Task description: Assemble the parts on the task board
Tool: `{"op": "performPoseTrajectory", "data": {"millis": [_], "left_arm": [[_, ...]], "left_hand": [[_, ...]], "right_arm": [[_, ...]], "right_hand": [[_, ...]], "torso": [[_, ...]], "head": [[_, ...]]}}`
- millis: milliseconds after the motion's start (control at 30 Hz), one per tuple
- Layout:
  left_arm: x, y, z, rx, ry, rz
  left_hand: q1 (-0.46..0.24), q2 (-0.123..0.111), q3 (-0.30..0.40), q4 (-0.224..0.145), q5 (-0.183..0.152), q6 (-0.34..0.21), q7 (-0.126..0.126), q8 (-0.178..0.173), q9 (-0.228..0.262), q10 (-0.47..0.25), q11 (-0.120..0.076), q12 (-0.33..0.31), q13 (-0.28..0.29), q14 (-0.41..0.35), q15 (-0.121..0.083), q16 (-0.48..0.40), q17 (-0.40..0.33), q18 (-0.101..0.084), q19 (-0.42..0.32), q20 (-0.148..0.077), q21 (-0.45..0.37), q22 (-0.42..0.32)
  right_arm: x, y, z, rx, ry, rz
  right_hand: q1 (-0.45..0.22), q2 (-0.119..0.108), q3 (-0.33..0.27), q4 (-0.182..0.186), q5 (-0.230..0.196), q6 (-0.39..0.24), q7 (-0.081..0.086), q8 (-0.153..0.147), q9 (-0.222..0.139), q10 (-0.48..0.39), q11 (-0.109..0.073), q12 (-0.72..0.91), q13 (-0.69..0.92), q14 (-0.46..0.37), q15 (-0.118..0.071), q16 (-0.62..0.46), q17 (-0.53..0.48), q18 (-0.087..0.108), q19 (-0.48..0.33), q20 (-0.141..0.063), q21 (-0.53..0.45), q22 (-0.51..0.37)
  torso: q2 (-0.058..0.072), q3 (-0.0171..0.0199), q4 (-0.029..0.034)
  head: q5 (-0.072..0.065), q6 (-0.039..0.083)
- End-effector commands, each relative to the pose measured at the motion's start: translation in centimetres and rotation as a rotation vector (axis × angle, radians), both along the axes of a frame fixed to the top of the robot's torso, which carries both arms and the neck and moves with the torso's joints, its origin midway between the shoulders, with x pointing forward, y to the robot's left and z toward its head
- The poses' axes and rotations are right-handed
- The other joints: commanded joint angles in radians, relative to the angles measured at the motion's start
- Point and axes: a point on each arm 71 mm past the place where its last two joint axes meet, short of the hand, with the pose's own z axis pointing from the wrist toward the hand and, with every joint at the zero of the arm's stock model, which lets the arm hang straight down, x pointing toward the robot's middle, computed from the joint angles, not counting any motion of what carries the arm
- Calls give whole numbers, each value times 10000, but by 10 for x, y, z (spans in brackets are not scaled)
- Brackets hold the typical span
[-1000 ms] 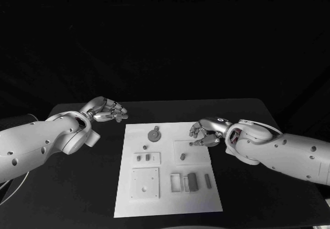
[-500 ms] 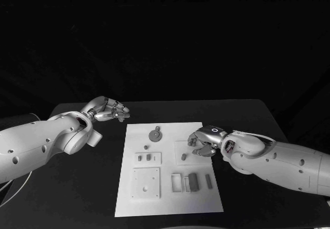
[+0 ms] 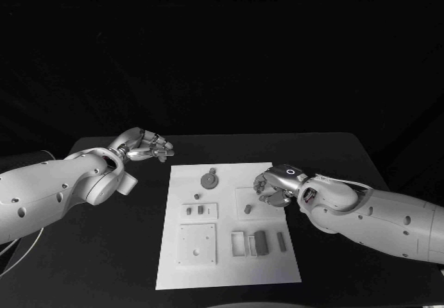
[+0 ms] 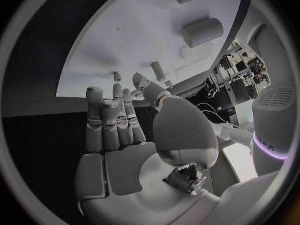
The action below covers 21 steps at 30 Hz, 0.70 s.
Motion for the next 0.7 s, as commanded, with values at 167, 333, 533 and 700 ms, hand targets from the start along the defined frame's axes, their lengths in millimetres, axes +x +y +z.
{"op": "performPoseTrajectory", "data": {"millis": [167,333,533,700], "left_arm": [[1,1,0,-105,72,10],[1,0,0,-108,119,-30],[2,-2,-1,-100,145,-31],[3,-3,-1,-90,156,-20]], "left_hand": [[15,102,-93,4,24,-83,-24,46,9,-81,5,7,-21,80,19,-80,31,-54,84,-4,-54,-21],[16,99,-101,10,24,-97,-19,42,7,-95,11,3,-30,87,19,-104,47,-54,91,-4,-67,-29],[23,95,-116,27,25,-148,2,23,-3,-167,40,-17,-64,89,26,-182,93,-60,93,1,-113,-53],[32,89,-128,45,24,-171,11,21,-5,-251,74,-29,-100,61,47,-269,134,-73,64,16,-170,-75]], "right_arm": [[6,-1,-3,-376,-62,-290],[9,2,-7,-530,115,-286],[13,4,-10,-663,231,-340],[14,6,-11,-658,246,-320]], "right_hand": [[-27,-64,-46,55,46,-38,37,-20,-11,-23,133,-160,-17,-30,-25,-57,8,641,37,-3,-22,8],[-51,-49,-12,60,48,-110,68,-70,-38,-121,192,-311,-60,-44,33,-70,17,641,23,1,-47,12],[-59,26,15,62,49,-153,90,-100,-55,-144,219,-391,-85,-62,60,-75,25,641,5,9,-62,19],[-82,155,24,61,46,-115,77,-82,-52,-83,216,-414,-83,-71,60,-63,41,641,-9,18,-62,37]], "torso": [[-2,6,2],[-2,3,-2],[0,5,15],[0,-1,-1]], "head": [[30,-12],[31,-16],[30,-26],[68,-39]]}}
